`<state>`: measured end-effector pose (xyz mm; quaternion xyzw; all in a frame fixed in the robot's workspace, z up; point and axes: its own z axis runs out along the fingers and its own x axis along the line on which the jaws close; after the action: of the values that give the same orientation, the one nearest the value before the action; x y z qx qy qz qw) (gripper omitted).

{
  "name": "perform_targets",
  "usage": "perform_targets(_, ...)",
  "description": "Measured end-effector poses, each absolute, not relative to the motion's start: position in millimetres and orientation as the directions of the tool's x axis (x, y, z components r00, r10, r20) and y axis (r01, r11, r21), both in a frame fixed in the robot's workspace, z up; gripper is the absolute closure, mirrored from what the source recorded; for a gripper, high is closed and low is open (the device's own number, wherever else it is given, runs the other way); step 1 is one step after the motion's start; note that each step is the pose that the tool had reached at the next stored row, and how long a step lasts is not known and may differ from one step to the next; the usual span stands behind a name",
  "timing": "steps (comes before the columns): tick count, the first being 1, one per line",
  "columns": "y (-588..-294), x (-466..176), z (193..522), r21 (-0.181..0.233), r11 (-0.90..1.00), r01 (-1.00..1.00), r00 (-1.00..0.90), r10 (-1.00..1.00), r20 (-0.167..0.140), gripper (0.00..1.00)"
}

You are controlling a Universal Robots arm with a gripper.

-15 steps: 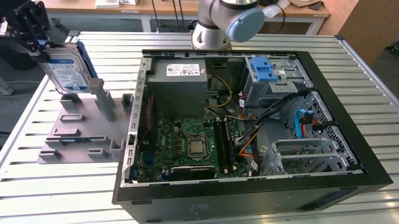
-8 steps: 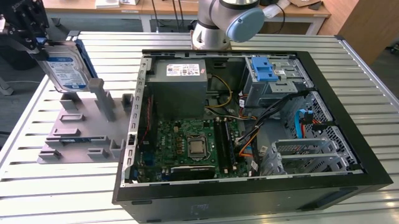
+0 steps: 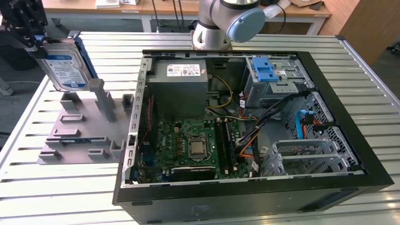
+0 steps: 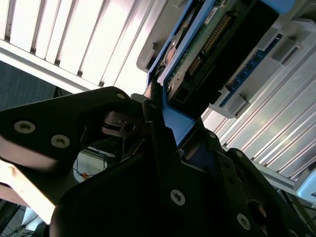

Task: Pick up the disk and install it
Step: 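Pick up the disk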

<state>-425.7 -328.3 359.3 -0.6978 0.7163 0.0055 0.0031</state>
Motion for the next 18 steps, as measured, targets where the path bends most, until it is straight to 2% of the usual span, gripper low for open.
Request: perform_targets(18, -328, -426, 372, 0.002, 0.026, -1.000, -0.026, -1.000, -0.012, 0.64)
